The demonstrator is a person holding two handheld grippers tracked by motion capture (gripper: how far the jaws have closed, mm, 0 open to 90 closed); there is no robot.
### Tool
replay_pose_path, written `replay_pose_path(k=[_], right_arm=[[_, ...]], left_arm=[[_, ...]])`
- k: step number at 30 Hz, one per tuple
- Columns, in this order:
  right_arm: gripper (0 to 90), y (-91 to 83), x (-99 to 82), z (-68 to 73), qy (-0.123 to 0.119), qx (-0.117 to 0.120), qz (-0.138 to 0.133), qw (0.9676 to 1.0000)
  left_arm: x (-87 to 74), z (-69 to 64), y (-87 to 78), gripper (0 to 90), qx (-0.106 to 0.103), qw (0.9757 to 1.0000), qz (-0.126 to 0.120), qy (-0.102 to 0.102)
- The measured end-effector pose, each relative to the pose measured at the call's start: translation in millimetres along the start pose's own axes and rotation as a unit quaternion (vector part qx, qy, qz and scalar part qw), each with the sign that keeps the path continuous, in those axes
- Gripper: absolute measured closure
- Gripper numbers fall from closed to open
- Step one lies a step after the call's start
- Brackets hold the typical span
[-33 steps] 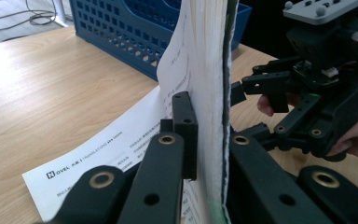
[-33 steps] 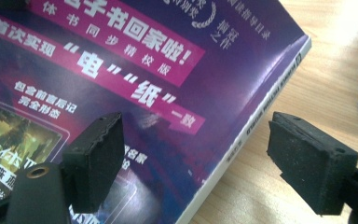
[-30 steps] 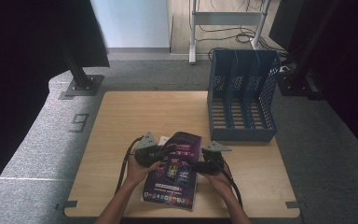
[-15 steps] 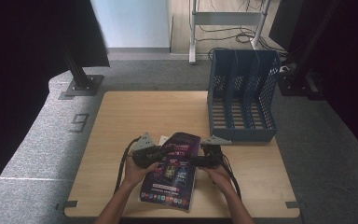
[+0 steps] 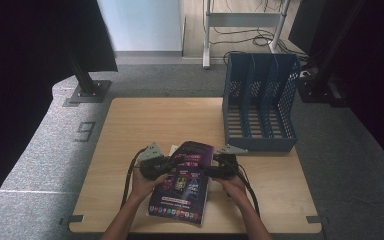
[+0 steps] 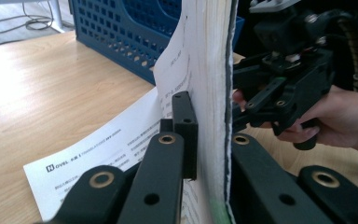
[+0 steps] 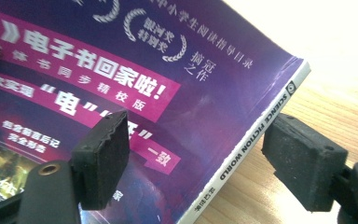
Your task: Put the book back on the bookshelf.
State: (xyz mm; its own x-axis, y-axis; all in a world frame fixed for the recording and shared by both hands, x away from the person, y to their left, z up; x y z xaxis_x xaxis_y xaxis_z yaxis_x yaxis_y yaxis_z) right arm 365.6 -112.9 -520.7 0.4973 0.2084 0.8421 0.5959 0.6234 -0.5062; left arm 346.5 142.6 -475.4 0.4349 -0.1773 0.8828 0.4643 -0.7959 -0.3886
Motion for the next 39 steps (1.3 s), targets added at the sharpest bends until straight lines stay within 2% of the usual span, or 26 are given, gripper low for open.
replay_pose_path(k=[5, 10, 22, 39], right_arm=[[32.1, -0.7, -0.3, 1.5, -0.011, -0.016, 0.004, 0.9998], [36.9, 0.2, -3.6, 0.2, -0.013, -0.022, 0.009, 0.9996], [37.2, 7.1, -6.3, -4.4, -0.008, -0.017, 0.019, 0.9997], [36.7, 24.6, -12.1, -14.7, 0.002, -0.02, 0.05, 0.9985]], left_arm=[[-10.1, 8.1, 10.3, 88.2, 0.013, 0.9998, 0.013, -0.013], [-15.5, 15.2, 18.2, 88.2, 0.012, 0.9993, 0.022, -0.026], [-27.7, 25.1, 35.5, 88.2, 0.026, 0.998, 0.051, -0.028], [-34.5, 30.0, 45.5, 88.1, 0.039, 0.9963, 0.07, -0.03]])
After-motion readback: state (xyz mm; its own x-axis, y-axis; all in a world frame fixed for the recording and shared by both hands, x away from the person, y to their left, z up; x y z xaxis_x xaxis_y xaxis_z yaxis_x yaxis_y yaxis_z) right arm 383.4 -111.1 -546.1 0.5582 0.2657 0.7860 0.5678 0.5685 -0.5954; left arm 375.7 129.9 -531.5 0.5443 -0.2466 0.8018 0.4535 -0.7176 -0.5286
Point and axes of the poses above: each handheld gripper's, and its own axes: y roughly forward along the jaws, x roughly out of its top, z roughly to its left, the point moved 1 cm from there along y, roughly forward along the jaws, and after that the axes turned 7 degrees about -y, right-handed, at the moved point
